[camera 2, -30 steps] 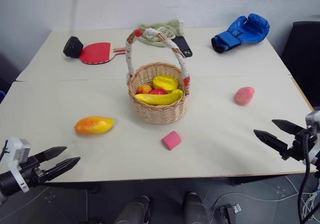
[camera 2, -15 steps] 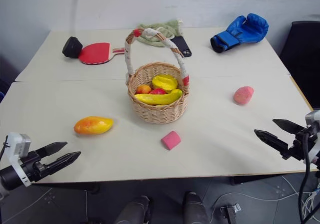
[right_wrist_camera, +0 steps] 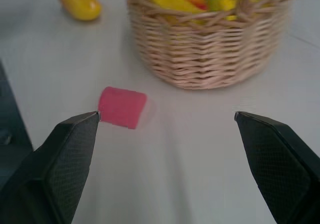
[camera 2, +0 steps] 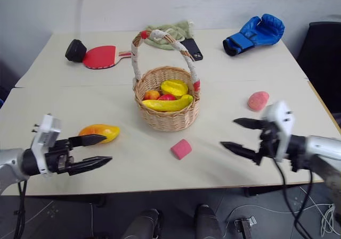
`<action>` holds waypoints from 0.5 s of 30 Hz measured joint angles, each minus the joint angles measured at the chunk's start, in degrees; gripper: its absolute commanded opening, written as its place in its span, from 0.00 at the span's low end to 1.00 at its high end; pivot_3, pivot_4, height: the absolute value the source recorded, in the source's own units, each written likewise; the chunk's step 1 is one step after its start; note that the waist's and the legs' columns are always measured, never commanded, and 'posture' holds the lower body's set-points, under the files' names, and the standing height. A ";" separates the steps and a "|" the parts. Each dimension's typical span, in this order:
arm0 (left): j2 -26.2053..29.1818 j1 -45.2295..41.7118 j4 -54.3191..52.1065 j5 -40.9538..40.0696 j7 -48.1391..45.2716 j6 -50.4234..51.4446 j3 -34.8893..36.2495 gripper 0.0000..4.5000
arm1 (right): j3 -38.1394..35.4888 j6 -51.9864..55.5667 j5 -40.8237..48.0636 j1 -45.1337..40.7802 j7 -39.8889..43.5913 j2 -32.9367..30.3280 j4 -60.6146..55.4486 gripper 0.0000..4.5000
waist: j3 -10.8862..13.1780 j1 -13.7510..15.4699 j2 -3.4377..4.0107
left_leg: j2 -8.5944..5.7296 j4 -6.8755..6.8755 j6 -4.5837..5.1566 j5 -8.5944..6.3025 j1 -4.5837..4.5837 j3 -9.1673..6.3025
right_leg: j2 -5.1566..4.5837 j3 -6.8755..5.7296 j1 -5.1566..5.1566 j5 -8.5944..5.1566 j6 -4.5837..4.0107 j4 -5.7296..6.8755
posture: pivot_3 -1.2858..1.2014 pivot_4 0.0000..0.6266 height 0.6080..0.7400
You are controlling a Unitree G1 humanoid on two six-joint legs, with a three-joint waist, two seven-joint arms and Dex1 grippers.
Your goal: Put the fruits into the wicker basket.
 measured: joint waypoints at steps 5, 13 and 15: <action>3.14 -7.40 1.99 5.36 -7.54 -5.88 -8.69 1.00 | 17.91 -5.31 -10.93 -7.67 -0.27 7.32 3.33 0.99 | 0.01 -0.09 0.02 | -0.04 -0.07 -0.10 0.05 -0.09 0.01 | 0.01 0.03 -0.13 -0.02 -0.02 -0.01 | 0.52 0.24 1.00; 3.04 -13.84 5.55 8.43 -12.39 -9.07 -13.59 1.00 | 32.48 -15.26 -28.32 -14.09 -0.70 14.55 18.89 0.99 | 0.01 -0.81 0.02 | -0.05 -0.05 -0.09 0.05 -0.18 0.16 | 0.00 -0.06 -0.29 -0.02 -0.03 0.29 | 0.52 0.24 1.00; 2.92 -13.85 6.20 8.95 -12.86 -9.69 -13.91 1.00 | 32.77 -16.17 -29.44 -15.08 0.02 15.42 20.18 0.99 | 0.01 -1.09 0.02 | -0.03 -0.02 -0.09 0.05 -0.17 0.16 | 0.01 -0.06 -0.30 -0.02 -0.03 0.36 | 0.52 0.24 1.00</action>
